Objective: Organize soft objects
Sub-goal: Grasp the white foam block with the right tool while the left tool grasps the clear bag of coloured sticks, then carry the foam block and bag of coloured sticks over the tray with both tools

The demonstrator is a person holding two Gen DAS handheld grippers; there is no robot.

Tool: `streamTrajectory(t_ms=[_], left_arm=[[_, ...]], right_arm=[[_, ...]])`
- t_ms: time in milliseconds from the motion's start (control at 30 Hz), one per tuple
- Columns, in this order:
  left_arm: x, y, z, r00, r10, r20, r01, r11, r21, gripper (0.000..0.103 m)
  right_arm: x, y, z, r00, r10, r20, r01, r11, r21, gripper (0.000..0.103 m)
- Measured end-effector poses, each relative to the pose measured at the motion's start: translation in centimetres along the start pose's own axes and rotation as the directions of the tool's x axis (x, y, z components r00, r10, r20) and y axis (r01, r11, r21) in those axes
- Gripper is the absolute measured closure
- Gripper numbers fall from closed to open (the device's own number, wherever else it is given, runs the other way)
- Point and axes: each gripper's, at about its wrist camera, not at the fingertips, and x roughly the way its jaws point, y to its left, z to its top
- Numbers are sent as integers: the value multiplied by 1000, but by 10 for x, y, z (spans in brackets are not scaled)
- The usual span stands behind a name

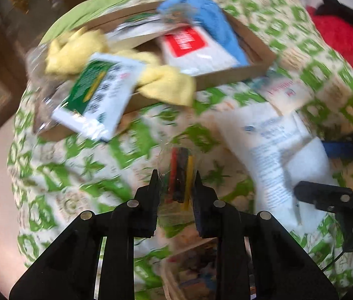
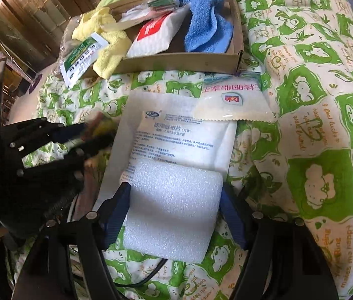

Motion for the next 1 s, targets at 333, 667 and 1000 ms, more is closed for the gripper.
streamTrajectory(t_ms=[333, 667, 1000], left_arm=[[-3, -8, -6, 1000, -5, 15, 5, 1000, -2, 80], [-16, -3, -3, 998, 16, 58, -15, 1000, -24, 81], [-26, -4, -5, 996, 27, 87, -25, 1000, -16, 81]], right_arm=[[6, 5, -1, 999, -37, 12, 37, 999, -38, 32], [6, 3, -4, 999, -44, 14, 45, 998, -41, 32], [6, 4, -4, 999, -49, 16, 49, 998, -42, 32]])
